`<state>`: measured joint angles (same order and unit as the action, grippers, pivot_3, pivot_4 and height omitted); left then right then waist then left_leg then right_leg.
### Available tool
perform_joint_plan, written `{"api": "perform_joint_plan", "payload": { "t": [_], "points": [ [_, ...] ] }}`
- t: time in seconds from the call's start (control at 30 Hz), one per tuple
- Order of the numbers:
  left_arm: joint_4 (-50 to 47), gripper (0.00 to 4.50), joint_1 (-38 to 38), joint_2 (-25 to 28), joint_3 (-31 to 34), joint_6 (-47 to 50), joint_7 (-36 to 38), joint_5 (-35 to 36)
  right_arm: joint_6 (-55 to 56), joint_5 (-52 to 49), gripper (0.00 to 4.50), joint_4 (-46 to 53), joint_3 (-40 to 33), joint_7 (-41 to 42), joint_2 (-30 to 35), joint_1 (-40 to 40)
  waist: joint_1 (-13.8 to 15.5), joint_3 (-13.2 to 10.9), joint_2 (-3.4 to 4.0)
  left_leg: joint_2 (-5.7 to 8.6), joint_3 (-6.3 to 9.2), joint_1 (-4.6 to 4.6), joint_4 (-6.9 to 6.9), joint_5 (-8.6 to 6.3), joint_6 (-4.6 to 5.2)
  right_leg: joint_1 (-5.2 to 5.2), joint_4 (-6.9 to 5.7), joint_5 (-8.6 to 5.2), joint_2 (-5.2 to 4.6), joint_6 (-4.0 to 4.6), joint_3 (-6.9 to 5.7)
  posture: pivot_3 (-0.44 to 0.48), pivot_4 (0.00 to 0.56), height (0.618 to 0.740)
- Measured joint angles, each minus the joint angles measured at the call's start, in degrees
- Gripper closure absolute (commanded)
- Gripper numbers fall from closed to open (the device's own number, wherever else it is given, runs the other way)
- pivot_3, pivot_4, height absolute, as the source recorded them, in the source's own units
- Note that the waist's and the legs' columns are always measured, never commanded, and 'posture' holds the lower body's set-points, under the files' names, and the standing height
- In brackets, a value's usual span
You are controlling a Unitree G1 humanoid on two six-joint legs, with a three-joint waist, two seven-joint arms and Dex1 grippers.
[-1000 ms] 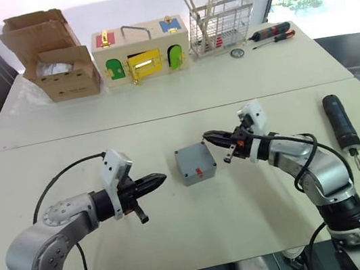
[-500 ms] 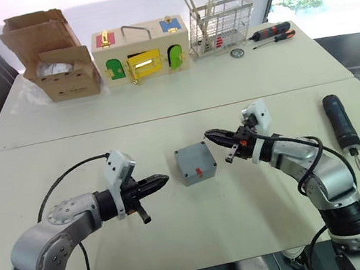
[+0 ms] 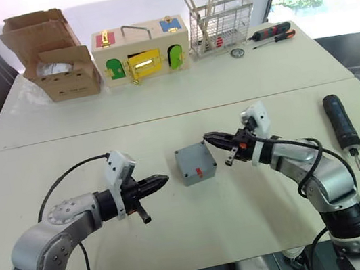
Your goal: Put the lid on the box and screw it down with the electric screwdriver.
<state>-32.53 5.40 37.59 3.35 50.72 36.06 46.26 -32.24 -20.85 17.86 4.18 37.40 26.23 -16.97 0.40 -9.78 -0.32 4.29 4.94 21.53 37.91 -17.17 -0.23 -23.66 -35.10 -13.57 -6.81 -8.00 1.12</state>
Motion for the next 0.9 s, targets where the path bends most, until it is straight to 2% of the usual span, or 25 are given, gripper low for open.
{"api": "perform_joint_plan", "payload": {
  "t": [0.6, 0.7, 0.83, 0.9],
  "points": [
    [0.00, 4.50, -0.04, -0.06, 0.00, 0.00, -0.28, 0.00, 0.95, 2.48, 4.46, -3.50, 1.83, 0.23, -0.43, -1.30, -0.02, -0.01, 0.01, 0.00, 0.00, 0.00, 0.00, 0.00, 0.00, 0.00, 0.00, 0.00, 0.00, 0.00, 0.00, 0.000, 0.150, 0.739],
    [0.00, 4.50, -0.04, -0.13, 0.00, 0.00, -0.39, 0.00, 1.07, 2.80, 3.55, -3.63, 2.27, 0.40, -0.38, -1.58, -0.02, -0.01, 0.01, 0.00, 0.00, 0.00, 0.00, 0.00, 0.00, 0.00, 0.00, 0.00, 0.00, 0.00, 0.00, 0.000, 0.150, 0.739],
    [0.00, 4.50, -0.04, -0.39, 0.00, 0.00, -0.68, -0.02, 1.10, 3.53, 1.48, -3.79, 2.36, 0.83, -0.32, -1.58, -0.01, -0.01, 0.01, 0.00, 0.00, 0.00, 0.00, 0.00, 0.00, 0.00, 0.00, 0.00, 0.00, 0.00, 0.00, 0.000, 0.150, 0.739],
    [0.04, 4.50, 0.01, -0.55, 0.00, -0.07, -0.72, -0.08, 1.10, 3.67, 0.64, -3.79, 2.34, 0.99, -0.25, -1.58, -0.01, -0.01, 0.01, 0.00, 0.00, 0.00, 0.00, 0.00, 0.00, 0.00, 0.00, 0.00, 0.00, 0.00, 0.00, 0.000, 0.150, 0.739]
  ]
}}
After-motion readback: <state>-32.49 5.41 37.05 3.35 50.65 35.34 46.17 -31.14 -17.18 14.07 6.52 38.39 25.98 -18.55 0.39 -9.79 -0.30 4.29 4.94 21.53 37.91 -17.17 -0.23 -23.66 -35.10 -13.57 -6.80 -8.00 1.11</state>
